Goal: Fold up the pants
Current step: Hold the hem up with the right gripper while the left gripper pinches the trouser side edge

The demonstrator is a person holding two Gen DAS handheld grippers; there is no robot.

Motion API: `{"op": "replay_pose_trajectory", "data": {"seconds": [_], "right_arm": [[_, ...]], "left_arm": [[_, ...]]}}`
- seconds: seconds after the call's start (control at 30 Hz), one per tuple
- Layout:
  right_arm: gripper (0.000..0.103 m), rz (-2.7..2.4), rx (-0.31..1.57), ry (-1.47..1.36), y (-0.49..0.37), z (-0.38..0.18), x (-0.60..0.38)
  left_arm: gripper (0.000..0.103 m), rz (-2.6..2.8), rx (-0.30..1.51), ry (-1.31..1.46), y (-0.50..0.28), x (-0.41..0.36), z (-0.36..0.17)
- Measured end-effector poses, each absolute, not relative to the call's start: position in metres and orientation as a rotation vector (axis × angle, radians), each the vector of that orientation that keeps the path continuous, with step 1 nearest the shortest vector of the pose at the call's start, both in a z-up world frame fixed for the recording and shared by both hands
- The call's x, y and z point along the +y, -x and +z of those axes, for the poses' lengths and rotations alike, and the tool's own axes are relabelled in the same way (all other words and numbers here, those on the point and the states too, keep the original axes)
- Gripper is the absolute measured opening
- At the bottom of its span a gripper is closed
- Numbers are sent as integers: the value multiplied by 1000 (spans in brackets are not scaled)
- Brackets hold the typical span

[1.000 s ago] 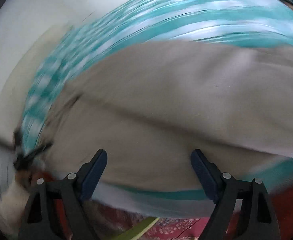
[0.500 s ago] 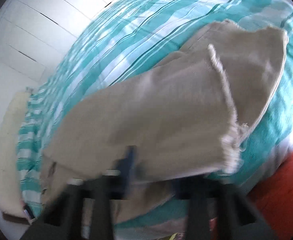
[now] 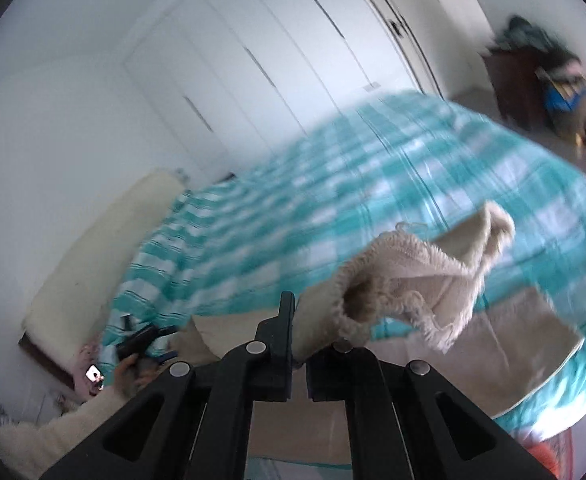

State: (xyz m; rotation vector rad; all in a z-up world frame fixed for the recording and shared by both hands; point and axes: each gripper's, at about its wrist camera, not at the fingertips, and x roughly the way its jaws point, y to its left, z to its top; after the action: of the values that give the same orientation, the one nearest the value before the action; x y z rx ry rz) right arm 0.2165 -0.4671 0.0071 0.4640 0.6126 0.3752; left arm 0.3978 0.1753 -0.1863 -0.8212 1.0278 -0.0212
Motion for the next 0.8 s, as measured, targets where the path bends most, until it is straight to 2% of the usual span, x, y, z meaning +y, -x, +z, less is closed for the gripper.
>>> {"op": "replay_pose_trajectory", "data": {"seconds": [0.1, 0.13, 0.17, 0.2, 0.23, 0.37, 0.47, 0.53, 0.63, 0.73, 0.8], "right_arm": [[5, 414, 570, -438, -193, 33, -469], [5, 428, 567, -434, -187, 36, -471], [5, 439, 566, -433, -183, 40, -471], [5, 451, 567, -431, -179, 41, -474], [5, 453, 573, -429, -176, 40, -478], [5, 381, 669, -423, -194, 8, -500], [5, 300, 725, -368, -240, -18, -511], [5, 314, 689, -412, -278, -15, -520], [4, 388, 563, -474, -297, 15, -531], [5, 390, 550, -455, -297, 19, -544], [5, 346, 651, -509, -296, -19, -565]], "left_arm": [[101, -41, 1051, 817, -410, 170, -187], [96, -39, 1058, 810, -412, 169, -188], [86, -37, 1060, 801, -411, 167, -188], [37, -42, 1070, 790, -409, 164, -189], [4, -56, 1101, 781, -410, 161, -193], [4, -49, 1060, 771, -396, 155, -179], [4, -77, 924, 781, -374, 151, -133], [6, -72, 802, 775, -347, 155, -94], [12, -57, 712, 734, -306, 159, -71], [14, -43, 814, 702, -263, 145, -108], [18, -43, 925, 666, -248, 130, -148]]}}
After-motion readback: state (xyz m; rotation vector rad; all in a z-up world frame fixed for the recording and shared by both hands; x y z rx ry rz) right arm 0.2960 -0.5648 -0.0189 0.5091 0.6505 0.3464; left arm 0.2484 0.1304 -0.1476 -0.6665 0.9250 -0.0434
